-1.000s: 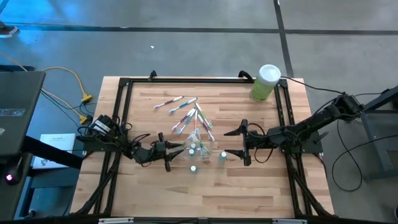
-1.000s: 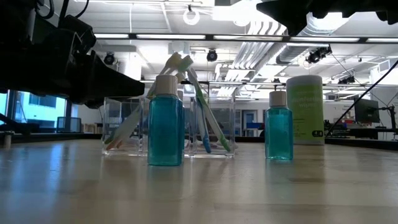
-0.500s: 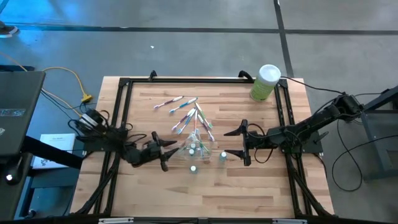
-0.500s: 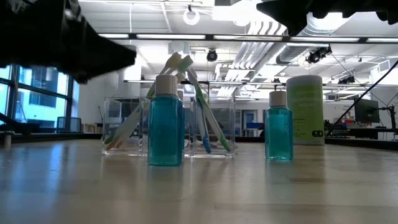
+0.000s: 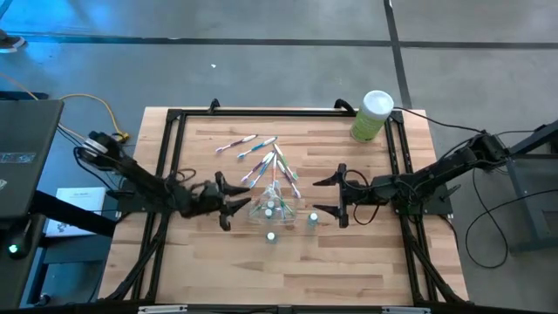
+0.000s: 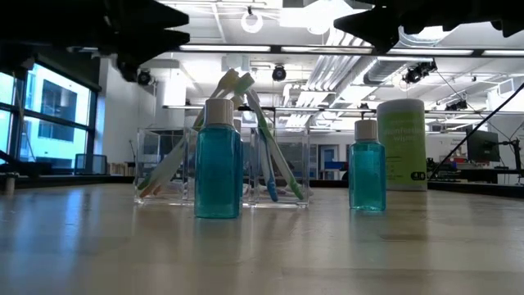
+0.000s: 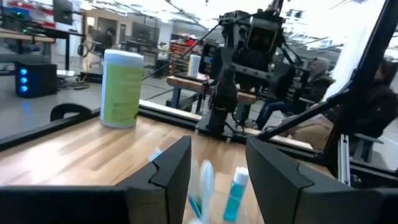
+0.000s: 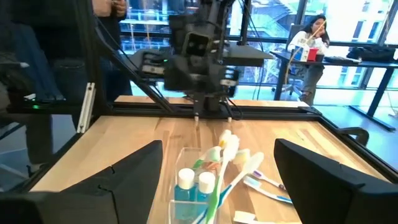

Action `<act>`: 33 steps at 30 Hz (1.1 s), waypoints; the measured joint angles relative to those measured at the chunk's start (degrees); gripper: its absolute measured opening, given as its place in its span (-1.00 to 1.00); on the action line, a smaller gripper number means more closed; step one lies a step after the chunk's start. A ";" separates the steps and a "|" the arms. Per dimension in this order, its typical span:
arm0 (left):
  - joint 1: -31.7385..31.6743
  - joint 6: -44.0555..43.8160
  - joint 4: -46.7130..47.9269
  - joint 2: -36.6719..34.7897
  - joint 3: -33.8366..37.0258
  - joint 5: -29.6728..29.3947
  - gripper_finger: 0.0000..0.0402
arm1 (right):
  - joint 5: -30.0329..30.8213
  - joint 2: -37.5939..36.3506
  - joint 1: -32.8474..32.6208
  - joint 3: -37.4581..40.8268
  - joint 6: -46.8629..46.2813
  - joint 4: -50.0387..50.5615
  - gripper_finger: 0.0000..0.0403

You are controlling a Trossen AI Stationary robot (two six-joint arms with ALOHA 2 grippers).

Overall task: Pick & Place toothbrushing station
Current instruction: Put the violet toothbrush into the transparent organizer

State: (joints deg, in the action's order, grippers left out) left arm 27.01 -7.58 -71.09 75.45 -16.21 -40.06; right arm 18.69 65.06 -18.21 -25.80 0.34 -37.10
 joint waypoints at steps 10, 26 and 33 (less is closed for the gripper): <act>-14.71 -2.36 43.05 -18.96 -9.00 10.99 -0.25 | -1.96 0.00 0.01 0.00 1.44 -0.36 0.50; -35.81 -7.50 86.58 -29.75 -20.58 21.15 -0.25 | -1.93 0.00 3.91 0.02 -3.52 3.82 0.50; -47.13 -3.68 98.08 -27.99 -20.58 33.77 -0.25 | -2.20 0.00 4.12 0.02 -3.54 3.77 0.50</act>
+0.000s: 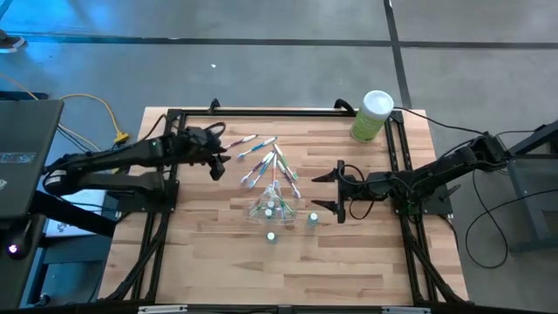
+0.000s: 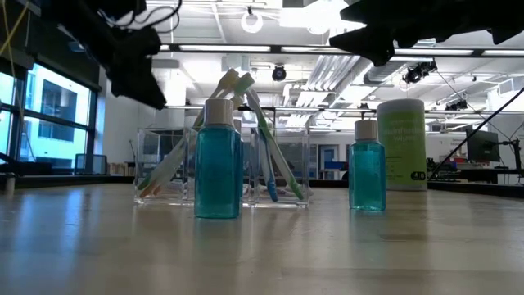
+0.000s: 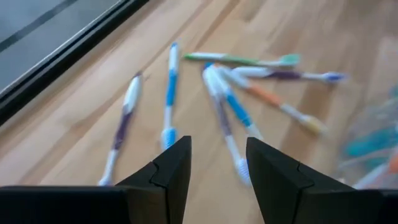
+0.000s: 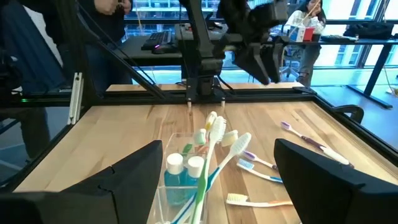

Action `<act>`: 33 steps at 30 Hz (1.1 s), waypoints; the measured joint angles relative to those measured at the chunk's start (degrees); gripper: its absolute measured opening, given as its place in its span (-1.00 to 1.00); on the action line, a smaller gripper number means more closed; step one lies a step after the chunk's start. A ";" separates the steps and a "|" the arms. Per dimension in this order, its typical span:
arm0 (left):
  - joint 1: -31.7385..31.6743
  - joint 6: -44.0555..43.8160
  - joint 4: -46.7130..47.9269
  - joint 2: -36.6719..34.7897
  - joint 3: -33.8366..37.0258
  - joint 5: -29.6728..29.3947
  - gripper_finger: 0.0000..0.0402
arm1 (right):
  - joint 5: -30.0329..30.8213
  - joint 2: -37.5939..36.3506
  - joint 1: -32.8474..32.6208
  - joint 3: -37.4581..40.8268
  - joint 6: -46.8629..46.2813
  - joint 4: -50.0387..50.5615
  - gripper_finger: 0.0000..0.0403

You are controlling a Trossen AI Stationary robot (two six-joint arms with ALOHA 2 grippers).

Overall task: Pick & Place toothbrushing station
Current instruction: Put the violet toothbrush into the transparent organizer

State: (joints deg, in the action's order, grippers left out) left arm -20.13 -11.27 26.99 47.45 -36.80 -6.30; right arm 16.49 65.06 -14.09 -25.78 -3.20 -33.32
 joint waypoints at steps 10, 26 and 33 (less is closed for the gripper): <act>-10.49 0.44 1.41 2.26 2.83 -2.41 -0.25 | -0.24 0.00 -0.02 0.00 -0.03 0.85 0.50; -16.25 -8.86 -9.24 20.33 5.05 -5.49 -0.25 | -0.17 0.00 0.00 0.00 -0.09 3.12 0.50; -16.25 -6.10 -12.61 29.81 5.07 -6.08 -0.25 | -0.18 0.00 -0.02 0.00 -0.20 3.24 0.50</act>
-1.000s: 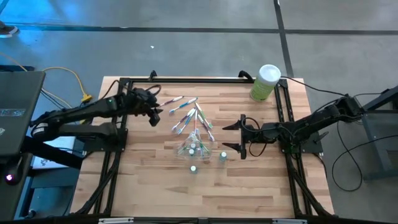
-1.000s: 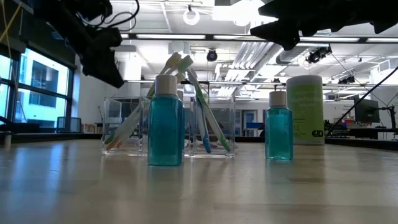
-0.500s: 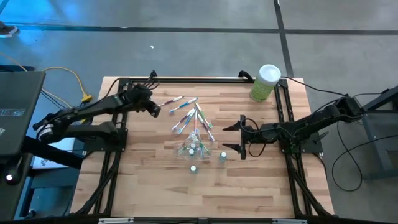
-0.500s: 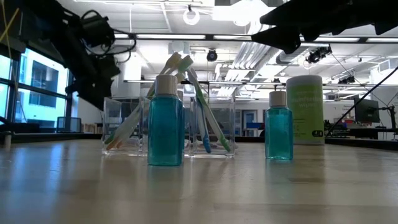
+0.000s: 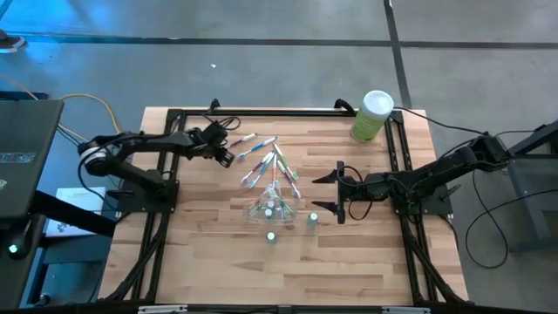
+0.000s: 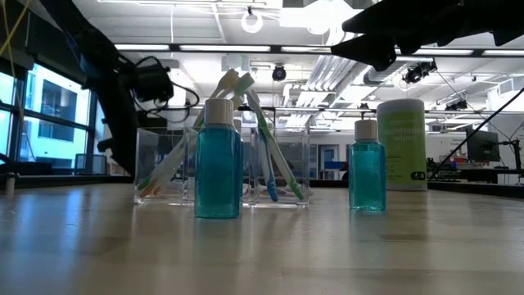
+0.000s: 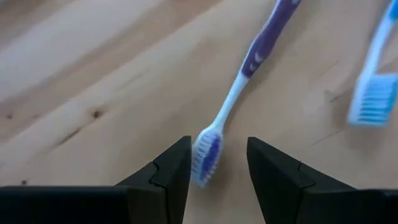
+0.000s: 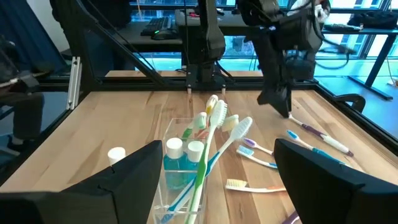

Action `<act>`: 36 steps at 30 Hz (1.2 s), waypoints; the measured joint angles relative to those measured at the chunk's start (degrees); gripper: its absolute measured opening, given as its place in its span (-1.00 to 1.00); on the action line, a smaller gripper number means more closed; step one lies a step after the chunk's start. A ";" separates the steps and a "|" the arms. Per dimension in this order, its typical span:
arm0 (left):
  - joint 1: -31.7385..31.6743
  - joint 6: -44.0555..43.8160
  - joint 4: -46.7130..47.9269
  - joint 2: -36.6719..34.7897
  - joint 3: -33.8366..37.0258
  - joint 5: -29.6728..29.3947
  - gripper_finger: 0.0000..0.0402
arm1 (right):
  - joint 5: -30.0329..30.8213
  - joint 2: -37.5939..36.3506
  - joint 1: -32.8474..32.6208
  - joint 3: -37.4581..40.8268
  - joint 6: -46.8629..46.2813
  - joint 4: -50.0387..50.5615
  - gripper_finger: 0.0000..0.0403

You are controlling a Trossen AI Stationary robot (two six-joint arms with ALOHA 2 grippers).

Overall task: Pick & Place toothbrushing station
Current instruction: Put the violet toothbrush into the transparent organizer

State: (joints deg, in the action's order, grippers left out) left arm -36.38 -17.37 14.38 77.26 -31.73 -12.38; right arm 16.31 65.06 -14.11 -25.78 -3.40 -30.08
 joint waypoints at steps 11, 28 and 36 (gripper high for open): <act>0.09 0.81 -0.83 3.53 -0.15 -1.71 -0.25 | 0.00 0.00 0.02 0.00 0.58 0.37 0.50; 1.12 -3.89 1.34 3.69 -0.13 -3.56 -0.94 | 0.00 4.92 0.02 0.00 0.22 -1.82 0.50; 7.28 -6.02 2.99 2.79 0.14 -9.36 -0.96 | 0.01 5.09 -0.02 -0.02 -0.02 -3.14 0.48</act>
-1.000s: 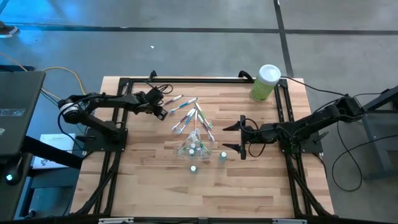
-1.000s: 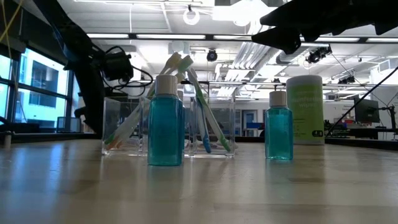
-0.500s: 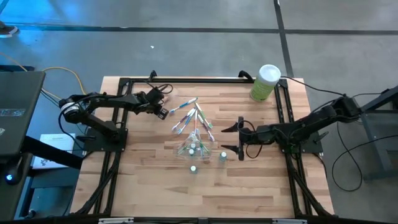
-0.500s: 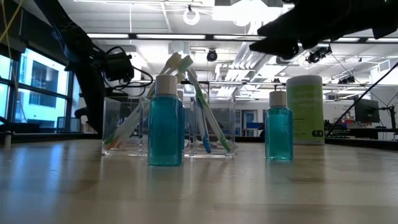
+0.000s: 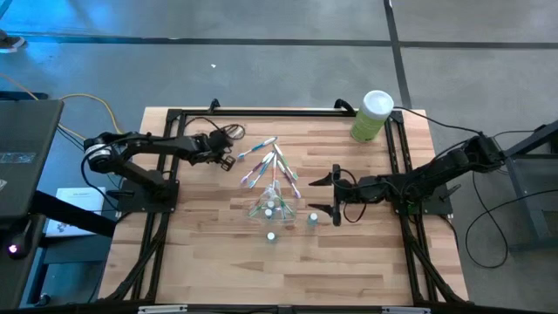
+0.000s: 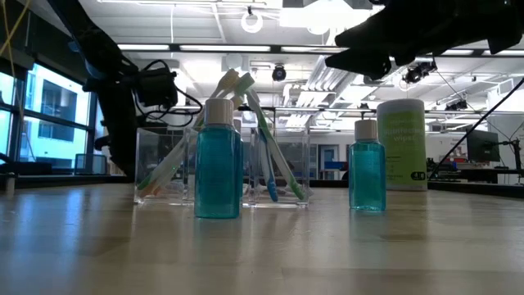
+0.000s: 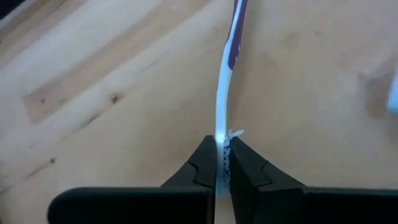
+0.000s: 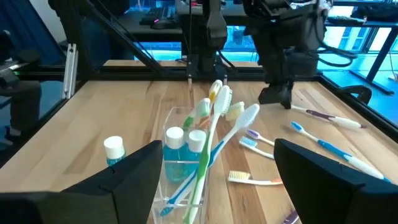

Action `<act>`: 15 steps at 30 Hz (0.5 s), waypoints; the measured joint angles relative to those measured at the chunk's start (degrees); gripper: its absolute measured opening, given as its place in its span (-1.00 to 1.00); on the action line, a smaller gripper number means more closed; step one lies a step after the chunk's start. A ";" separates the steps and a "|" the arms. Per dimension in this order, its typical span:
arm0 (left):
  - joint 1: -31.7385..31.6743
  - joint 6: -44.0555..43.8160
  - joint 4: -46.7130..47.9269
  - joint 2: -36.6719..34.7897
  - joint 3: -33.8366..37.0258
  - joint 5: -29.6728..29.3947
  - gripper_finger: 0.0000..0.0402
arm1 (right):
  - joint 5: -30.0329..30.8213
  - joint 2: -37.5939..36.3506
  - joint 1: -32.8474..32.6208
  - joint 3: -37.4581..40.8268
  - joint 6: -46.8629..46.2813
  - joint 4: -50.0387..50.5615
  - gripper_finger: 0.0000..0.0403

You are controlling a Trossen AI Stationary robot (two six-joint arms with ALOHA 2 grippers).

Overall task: Pick & Place toothbrushing station
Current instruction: Put the violet toothbrush into the transparent organizer

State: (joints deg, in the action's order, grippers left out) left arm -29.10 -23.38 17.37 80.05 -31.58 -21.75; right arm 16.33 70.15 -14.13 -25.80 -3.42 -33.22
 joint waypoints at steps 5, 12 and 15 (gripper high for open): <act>6.00 -1.01 0.91 -4.50 0.10 -4.05 -0.96 | -0.03 0.00 0.00 0.00 0.00 -0.36 0.44; 12.81 -3.99 3.73 -14.14 0.03 -10.37 -0.96 | 0.01 0.00 0.04 0.00 0.07 -1.19 0.39; 17.03 -4.47 4.45 -19.26 0.03 -15.47 -0.96 | 0.00 0.00 0.04 0.00 0.10 -2.48 0.39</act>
State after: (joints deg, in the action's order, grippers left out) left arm -12.07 -27.85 21.82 60.79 -31.55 -37.22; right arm 16.32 70.15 -14.09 -25.80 -3.32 -35.70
